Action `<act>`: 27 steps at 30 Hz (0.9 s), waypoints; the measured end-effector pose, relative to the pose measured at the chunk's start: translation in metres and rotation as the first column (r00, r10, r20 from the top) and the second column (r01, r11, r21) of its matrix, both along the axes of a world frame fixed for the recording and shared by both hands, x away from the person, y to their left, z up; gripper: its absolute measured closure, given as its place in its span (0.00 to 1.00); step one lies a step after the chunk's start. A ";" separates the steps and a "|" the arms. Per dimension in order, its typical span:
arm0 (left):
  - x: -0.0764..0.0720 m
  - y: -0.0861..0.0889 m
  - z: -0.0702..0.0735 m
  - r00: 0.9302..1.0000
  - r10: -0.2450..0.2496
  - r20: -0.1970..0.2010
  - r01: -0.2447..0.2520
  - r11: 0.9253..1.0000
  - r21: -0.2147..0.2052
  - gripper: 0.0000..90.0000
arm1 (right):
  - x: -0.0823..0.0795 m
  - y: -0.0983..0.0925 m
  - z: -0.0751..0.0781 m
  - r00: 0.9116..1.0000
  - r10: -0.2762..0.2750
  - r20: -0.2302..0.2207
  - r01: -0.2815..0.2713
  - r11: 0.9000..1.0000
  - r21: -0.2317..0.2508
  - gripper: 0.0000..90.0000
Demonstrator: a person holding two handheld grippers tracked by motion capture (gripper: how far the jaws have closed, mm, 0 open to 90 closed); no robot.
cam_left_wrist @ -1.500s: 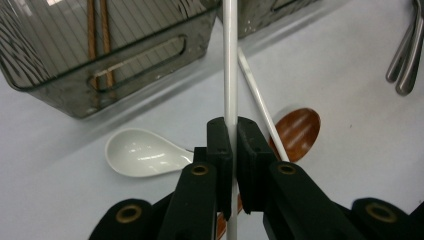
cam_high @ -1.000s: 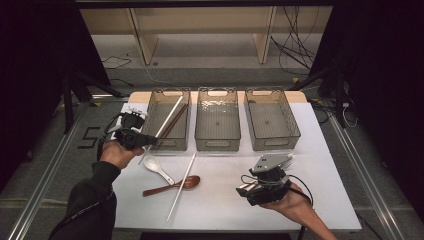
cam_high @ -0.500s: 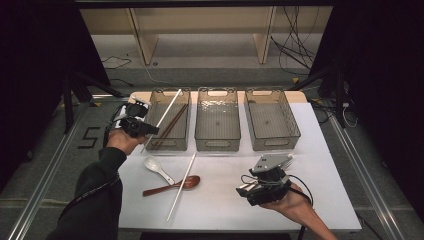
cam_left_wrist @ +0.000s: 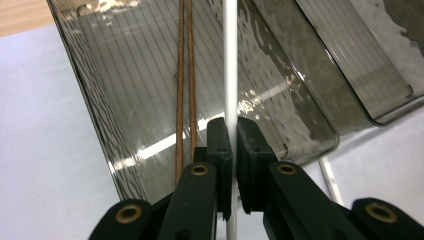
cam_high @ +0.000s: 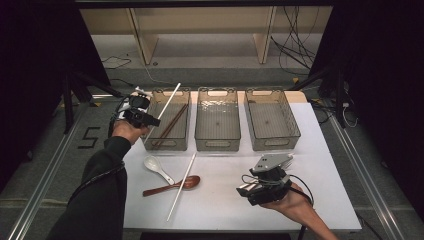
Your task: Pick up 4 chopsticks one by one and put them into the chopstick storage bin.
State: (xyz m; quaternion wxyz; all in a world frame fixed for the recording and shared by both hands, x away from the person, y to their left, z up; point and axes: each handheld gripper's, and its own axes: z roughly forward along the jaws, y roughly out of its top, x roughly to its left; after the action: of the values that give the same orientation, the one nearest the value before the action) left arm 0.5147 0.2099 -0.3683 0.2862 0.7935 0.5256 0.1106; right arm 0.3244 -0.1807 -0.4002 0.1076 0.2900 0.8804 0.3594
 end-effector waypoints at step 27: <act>0.043 -0.003 -0.013 1.000 0.015 -0.012 -0.014 0.995 0.097 0.95 | 0.001 -0.001 -0.001 1.000 0.004 -0.005 -0.004 1.000 0.001 0.29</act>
State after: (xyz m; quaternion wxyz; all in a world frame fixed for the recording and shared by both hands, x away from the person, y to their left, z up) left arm 0.5575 0.2068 -0.3813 0.2433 0.8032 0.5272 0.1330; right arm 0.3254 -0.1815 -0.4014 0.1045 0.2891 0.8811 0.3593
